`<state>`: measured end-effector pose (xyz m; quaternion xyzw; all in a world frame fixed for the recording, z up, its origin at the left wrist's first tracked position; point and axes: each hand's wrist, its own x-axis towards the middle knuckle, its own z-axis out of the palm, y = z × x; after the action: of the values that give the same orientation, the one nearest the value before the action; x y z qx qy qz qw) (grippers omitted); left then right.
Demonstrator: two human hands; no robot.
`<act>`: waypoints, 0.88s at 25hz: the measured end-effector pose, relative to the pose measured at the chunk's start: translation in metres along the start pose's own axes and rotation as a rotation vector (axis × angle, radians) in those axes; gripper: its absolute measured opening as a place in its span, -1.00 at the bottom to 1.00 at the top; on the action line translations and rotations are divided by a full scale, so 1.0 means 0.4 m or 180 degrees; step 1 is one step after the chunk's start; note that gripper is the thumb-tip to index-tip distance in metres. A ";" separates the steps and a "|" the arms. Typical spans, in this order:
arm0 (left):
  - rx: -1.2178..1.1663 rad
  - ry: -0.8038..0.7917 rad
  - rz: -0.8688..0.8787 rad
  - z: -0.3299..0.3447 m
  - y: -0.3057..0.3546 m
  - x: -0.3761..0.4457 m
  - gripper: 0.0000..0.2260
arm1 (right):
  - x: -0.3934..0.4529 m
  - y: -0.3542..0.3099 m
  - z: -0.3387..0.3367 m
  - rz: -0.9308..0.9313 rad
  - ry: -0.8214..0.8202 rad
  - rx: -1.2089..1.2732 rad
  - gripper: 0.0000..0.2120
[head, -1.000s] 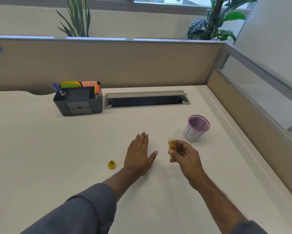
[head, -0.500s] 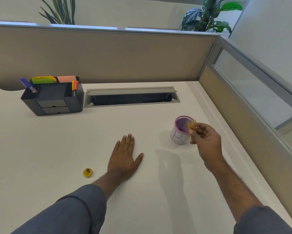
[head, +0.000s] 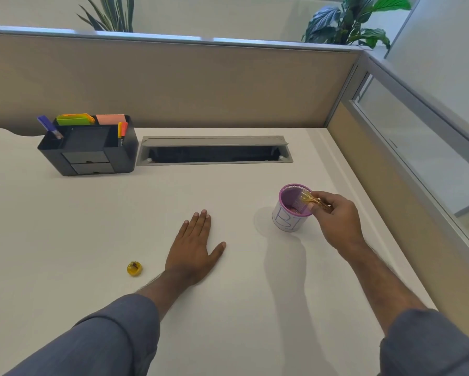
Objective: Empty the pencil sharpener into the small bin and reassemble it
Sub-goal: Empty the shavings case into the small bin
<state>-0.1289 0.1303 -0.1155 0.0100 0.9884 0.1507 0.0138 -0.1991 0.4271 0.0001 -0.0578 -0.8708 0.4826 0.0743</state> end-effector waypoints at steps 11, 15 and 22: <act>0.0003 -0.0005 -0.0026 0.000 0.002 0.000 -0.29 | 0.028 -0.010 -0.012 -0.0332 -0.0325 -0.1262 -0.70; 0.0002 0.0003 -0.0022 0.000 0.002 0.000 -0.29 | 0.035 -0.019 -0.010 -0.0304 -0.0423 -0.1390 -0.69; -0.0030 0.0004 -0.0016 0.000 0.002 0.000 -0.29 | 0.032 -0.021 -0.006 -0.0260 -0.0377 -0.1301 -0.71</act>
<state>-0.1291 0.1310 -0.1153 0.0073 0.9877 0.1554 0.0136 -0.2115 0.4267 0.0095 -0.0080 -0.9550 0.2951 0.0293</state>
